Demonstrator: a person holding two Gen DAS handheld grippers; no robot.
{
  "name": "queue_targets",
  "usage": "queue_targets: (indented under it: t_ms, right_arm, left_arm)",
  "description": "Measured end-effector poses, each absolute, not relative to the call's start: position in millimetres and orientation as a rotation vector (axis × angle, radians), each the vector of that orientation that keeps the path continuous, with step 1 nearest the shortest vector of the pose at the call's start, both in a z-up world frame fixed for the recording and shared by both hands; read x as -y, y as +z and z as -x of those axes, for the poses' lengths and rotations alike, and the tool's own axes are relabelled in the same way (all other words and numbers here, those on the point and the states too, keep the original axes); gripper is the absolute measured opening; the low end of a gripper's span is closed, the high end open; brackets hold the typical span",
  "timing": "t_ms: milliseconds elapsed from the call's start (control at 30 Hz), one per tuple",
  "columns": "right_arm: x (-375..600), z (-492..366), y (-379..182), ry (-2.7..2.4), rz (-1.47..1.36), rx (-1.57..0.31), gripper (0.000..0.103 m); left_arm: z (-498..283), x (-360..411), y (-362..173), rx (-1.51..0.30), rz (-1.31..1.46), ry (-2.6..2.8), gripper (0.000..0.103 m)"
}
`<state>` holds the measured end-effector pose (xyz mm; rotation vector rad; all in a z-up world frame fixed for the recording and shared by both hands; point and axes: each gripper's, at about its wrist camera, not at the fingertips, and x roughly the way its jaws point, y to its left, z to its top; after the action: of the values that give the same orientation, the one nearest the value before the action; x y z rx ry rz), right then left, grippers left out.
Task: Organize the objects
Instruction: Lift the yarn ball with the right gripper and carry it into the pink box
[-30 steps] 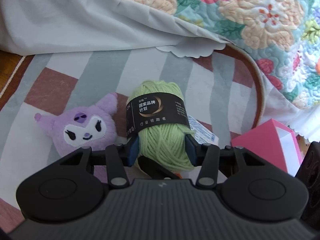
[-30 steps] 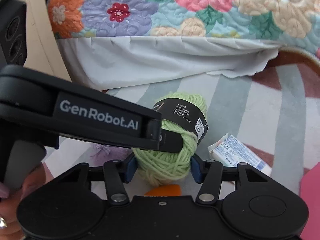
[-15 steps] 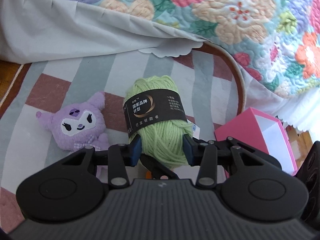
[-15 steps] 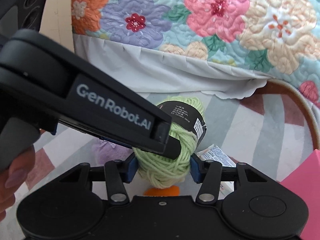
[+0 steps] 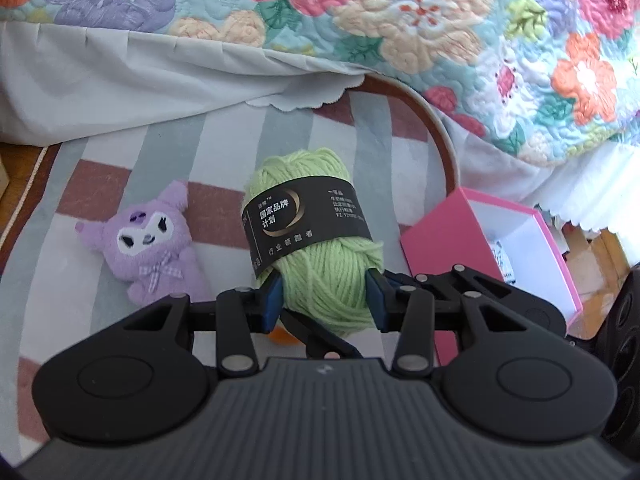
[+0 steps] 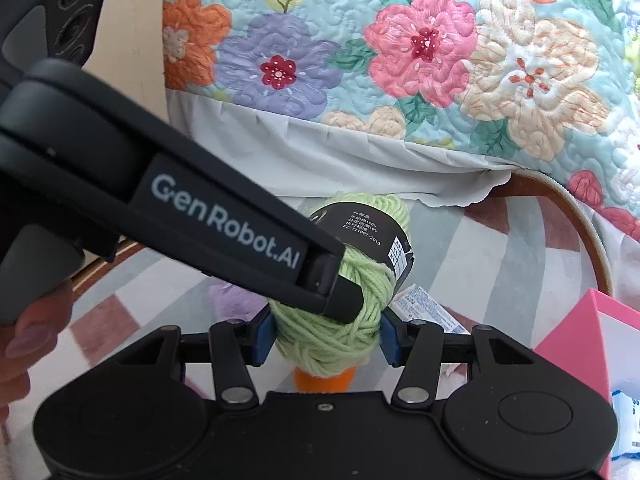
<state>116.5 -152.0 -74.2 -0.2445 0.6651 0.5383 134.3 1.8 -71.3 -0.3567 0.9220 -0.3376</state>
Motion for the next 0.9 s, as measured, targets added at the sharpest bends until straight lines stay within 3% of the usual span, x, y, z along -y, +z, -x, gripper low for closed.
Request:
queue_targets:
  t_ms: [900]
  right_arm:
    - [180,-44,-13,0.6,0.214,-0.934,0.056]
  left_arm:
    - [-50,33,-12,-1.144,0.308,-0.296,0.041]
